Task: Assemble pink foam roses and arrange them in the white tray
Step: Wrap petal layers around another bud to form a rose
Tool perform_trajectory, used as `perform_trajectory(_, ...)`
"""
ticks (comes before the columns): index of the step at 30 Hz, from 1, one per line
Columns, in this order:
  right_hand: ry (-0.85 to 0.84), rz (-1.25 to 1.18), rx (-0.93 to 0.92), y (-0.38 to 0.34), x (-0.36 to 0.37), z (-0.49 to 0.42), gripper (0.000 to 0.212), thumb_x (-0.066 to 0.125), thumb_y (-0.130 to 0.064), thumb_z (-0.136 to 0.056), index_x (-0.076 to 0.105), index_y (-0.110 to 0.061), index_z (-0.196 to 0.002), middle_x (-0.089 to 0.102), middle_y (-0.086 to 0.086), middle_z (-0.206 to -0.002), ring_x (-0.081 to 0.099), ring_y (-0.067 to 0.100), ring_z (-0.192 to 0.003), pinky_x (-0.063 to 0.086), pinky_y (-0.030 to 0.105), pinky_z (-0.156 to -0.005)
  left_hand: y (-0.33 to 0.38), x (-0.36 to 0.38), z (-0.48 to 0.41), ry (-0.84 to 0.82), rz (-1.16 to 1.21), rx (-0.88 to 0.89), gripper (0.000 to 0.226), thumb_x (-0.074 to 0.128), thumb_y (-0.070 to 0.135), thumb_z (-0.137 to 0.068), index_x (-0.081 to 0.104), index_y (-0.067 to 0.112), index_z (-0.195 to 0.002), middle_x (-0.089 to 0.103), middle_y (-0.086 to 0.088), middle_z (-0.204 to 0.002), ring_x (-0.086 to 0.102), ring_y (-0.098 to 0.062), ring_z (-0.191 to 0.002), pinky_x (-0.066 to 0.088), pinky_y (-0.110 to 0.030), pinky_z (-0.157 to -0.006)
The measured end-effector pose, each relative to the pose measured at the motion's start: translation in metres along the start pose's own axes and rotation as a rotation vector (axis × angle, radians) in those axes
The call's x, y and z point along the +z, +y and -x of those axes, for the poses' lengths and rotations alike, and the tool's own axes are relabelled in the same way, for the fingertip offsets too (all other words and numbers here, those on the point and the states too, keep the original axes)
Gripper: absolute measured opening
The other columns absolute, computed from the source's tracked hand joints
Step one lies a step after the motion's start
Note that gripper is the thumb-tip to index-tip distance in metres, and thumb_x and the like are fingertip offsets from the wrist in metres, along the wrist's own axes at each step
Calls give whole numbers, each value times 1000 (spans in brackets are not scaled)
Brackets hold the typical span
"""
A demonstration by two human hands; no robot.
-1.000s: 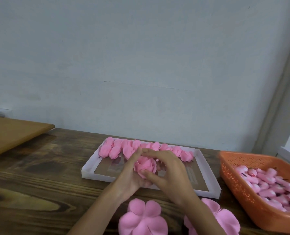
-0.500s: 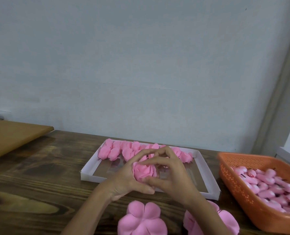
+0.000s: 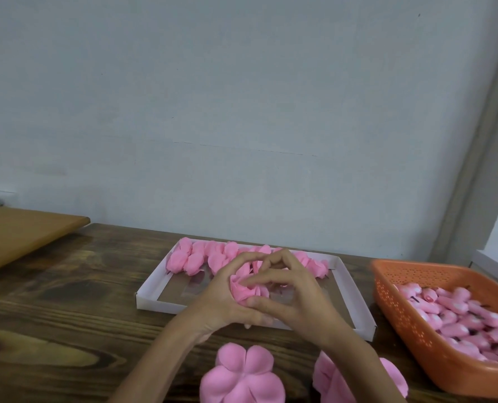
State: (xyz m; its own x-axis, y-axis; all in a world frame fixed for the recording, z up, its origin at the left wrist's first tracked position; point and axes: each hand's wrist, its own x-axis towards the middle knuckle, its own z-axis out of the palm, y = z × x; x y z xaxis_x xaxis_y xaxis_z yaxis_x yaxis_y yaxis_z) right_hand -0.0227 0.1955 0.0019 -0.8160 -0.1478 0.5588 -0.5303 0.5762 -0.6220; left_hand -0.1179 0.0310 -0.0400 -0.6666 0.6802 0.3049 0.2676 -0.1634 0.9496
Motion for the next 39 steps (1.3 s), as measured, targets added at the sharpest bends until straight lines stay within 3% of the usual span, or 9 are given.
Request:
perform_trajectory(3, -8, 4, 16, 1, 2, 0, 29, 84, -33, -83, 79, -38, -112, 52, -2, -107, 54, 15, -104, 47, 20, -87, 1, -2, 0, -38, -17, -3, 101, 105, 20, -61, 51, 42, -144, 77, -13, -112, 75, -27, -86, 59, -32, -59)
perform_trajectory(7, -22, -47, 22, -1, 6, 0, 31, 83, -37, -84, 77, -41, -114, 48, -4, -100, 52, 11, -96, 44, 17, -86, -1, -4, -1, -45, -14, 35, 96, 103, 18, -62, 55, 36, -142, 75, -9, -119, 76, -27, -100, 62, -32, -64)
perform_trajectory(11, 229, -389, 124, -5, 16, -3, 22, 67, -34, -94, 73, -27, -115, 64, 6, -107, 63, 16, -102, 58, 30, -81, -1, 0, -2, 36, 103, 40, 90, 101, 9, -63, 61, 33, -140, 68, -12, -94, 65, -26, -81, 58, -42, -74)
perform_trajectory(15, 316, -500, 204, -2, 30, -3, 20, 72, -4, -91, 63, -12, -107, 61, 6, -95, 62, 15, -88, 57, 24, -73, 5, 13, -6, 256, 449, 131, 49, 92, 4, -57, 74, 21, -99, 68, -12, -82, 64, -27, -77, 57, -34, -66)
perform_trajectory(18, 278, -499, 210, -1, 44, -2, 28, 72, -11, -85, 61, -14, -111, 70, 3, -108, 70, 18, -100, 58, 31, -85, 3, 19, -8, 334, 626, 143, 41, 91, 6, -57, 72, 22, -89, 63, -6, -75, 61, -27, -76, 55, -35, -69)
perform_trajectory(27, 337, -341, 167, 0, 71, 0, 42, 73, -21, -81, 58, -27, -119, 74, -12, -110, 74, 12, -99, 60, 27, -80, 13, 28, -2, 418, 678, 84, 64, 95, 13, -57, 69, 25, -115, 71, -13, -94, 73, -27, -83, 59, -35, -61)
perform_trajectory(32, 389, -425, 175, -1, 70, -1, 29, 69, -29, -82, 67, -25, -111, 75, -6, -105, 73, 13, -93, 57, 25, -77, 21, 30, 2, 303, 623, 108, 74, 93, 21, -63, 61, 16, -129, 74, -12, -125, 72, -32, -110, 57, -44, -86)
perform_trajectory(36, 387, -645, 233, 0, 65, -5, 23, 68, -13, -82, 71, -12, -105, 78, 7, -99, 72, 17, -92, 57, 25, -78, 26, 23, 8, 120, 633, 92, 107, 102, 33, -60, 47, -1, -146, 59, -26, -146, 51, -40, -135, 29, -54, -106)
perform_trajectory(39, 350, -720, 286, 1, 61, -6, 21, 67, -8, -90, 71, -8, -111, 79, 10, -103, 74, 21, -103, 59, 32, -90, 28, 19, 8, 58, 533, 105, 88, 98, 33, -69, 60, -5, -139, 55, -30, -148, 51, -41, -134, 37, -52, -111)
